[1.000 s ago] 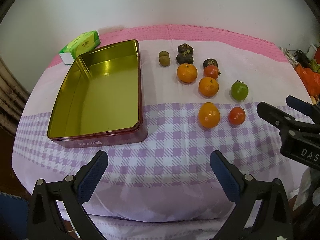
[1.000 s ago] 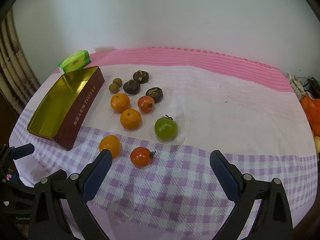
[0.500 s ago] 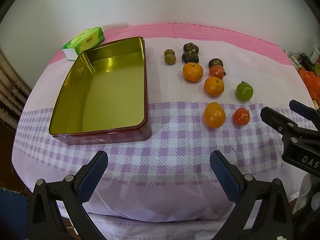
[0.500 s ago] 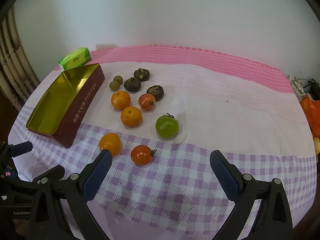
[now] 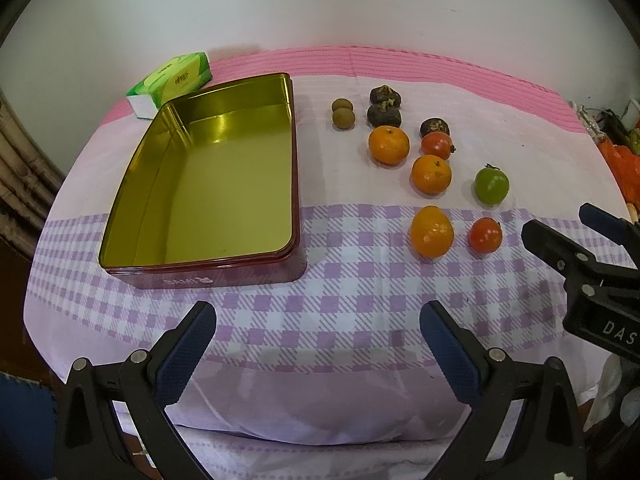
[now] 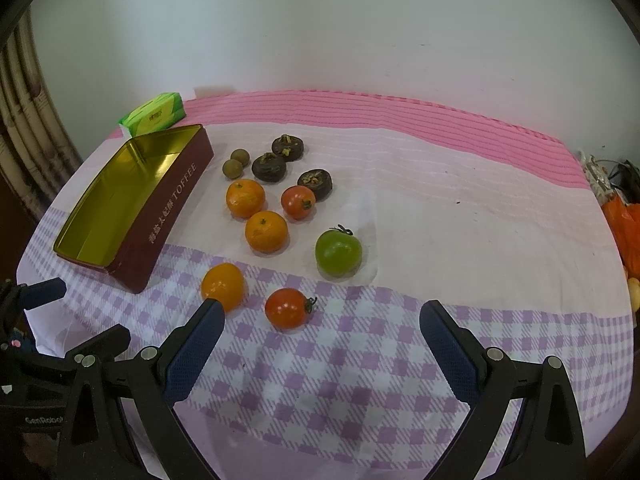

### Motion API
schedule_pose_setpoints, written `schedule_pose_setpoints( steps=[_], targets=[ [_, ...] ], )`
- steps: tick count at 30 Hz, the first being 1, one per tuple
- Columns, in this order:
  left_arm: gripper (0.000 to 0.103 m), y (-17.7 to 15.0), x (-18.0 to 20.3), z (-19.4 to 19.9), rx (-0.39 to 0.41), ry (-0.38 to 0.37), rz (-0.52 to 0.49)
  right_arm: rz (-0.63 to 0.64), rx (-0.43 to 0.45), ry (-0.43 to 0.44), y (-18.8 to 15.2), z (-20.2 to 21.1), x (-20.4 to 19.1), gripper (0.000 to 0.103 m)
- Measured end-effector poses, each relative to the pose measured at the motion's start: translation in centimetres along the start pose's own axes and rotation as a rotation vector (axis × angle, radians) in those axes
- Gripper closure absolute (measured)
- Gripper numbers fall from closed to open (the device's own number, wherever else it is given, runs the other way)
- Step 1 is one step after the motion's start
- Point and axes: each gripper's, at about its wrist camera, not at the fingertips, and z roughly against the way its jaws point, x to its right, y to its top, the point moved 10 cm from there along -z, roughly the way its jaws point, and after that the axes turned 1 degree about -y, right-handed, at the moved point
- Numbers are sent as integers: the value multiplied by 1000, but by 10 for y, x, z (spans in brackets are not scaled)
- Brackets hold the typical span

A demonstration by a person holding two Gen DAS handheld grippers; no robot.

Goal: Organize fruits

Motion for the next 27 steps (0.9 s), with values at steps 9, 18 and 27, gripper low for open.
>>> schedule_pose_setpoints(
  steps=[9, 18, 27],
  targets=[
    [2, 0, -4, -1, 3, 1, 14, 11, 1, 5, -1, 1, -4, 5],
    [2, 0, -10, -2, 4, 23, 21, 25, -6, 11, -2, -1, -7, 5],
    [2, 0, -14, -1, 16, 48, 23, 39, -11, 19, -5, -3, -12, 5]
  ],
)
